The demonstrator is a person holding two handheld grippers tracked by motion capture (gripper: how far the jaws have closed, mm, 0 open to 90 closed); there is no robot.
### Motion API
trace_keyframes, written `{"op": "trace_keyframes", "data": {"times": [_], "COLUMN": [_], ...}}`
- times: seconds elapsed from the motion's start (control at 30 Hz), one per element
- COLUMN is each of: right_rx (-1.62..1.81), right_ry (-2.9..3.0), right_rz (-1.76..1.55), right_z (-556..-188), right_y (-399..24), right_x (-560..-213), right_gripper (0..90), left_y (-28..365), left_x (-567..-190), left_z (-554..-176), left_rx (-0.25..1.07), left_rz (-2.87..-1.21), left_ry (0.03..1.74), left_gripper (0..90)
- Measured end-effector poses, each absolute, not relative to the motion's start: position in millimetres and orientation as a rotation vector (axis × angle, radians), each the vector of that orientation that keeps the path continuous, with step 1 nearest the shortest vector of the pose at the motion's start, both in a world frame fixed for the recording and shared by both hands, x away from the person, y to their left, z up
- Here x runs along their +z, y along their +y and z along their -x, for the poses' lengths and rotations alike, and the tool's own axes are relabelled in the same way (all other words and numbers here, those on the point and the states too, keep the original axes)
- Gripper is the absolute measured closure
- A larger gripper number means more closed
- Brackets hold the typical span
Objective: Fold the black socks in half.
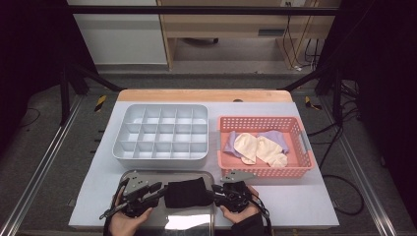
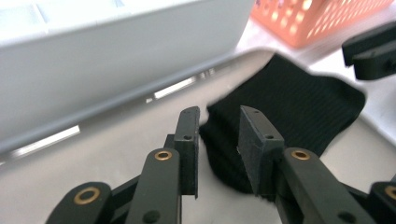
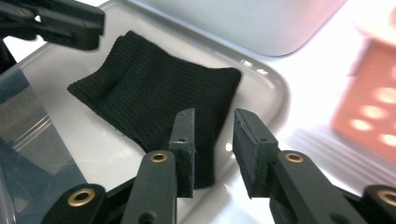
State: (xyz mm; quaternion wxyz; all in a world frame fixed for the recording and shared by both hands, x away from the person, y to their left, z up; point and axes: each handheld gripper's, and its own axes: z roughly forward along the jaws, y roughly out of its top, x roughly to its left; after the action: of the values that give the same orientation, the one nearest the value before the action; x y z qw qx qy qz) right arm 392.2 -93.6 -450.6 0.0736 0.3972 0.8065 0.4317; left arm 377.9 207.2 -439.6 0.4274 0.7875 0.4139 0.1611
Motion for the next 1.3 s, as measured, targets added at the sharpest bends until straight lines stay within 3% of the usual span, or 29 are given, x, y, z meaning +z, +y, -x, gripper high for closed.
{"op": "trace_keyframes", "data": {"times": [0.17, 0.43, 0.77, 1.03, 1.3], "right_rx": [1.307, 1.313, 1.290, 1.381, 1.415], "right_ry": [2.417, 2.467, 2.527, 2.502, 2.523], "right_rz": [-1.220, -1.196, -1.195, -1.051, -0.999], "right_z": [-389.3, -391.2, -393.3, -385.3, -382.6], "right_y": [-103.9, -92.4, -81.1, -71.8, -62.4], "right_x": [-456.6, -466.9, -473.6, -447.9, -445.7], "right_gripper": [69.2, 68.2, 83.0, 84.2, 84.1], "left_y": [176.6, 138.9, 138.6, 137.1, 147.8], "left_x": [-435.7, -458.7, -467.3, -467.7, -461.3], "left_z": [-382.5, -390.1, -390.2, -387.9, -390.1], "left_rx": [0.384, 0.305, 0.315, 0.329, 0.271], "left_rz": [-2.026, -2.135, -2.157, -2.135, -2.078], "left_ry": [0.969, 0.945, 0.943, 0.972, 1.004], "left_gripper": [76.0, 84.0, 86.3, 88.8, 89.2]}}
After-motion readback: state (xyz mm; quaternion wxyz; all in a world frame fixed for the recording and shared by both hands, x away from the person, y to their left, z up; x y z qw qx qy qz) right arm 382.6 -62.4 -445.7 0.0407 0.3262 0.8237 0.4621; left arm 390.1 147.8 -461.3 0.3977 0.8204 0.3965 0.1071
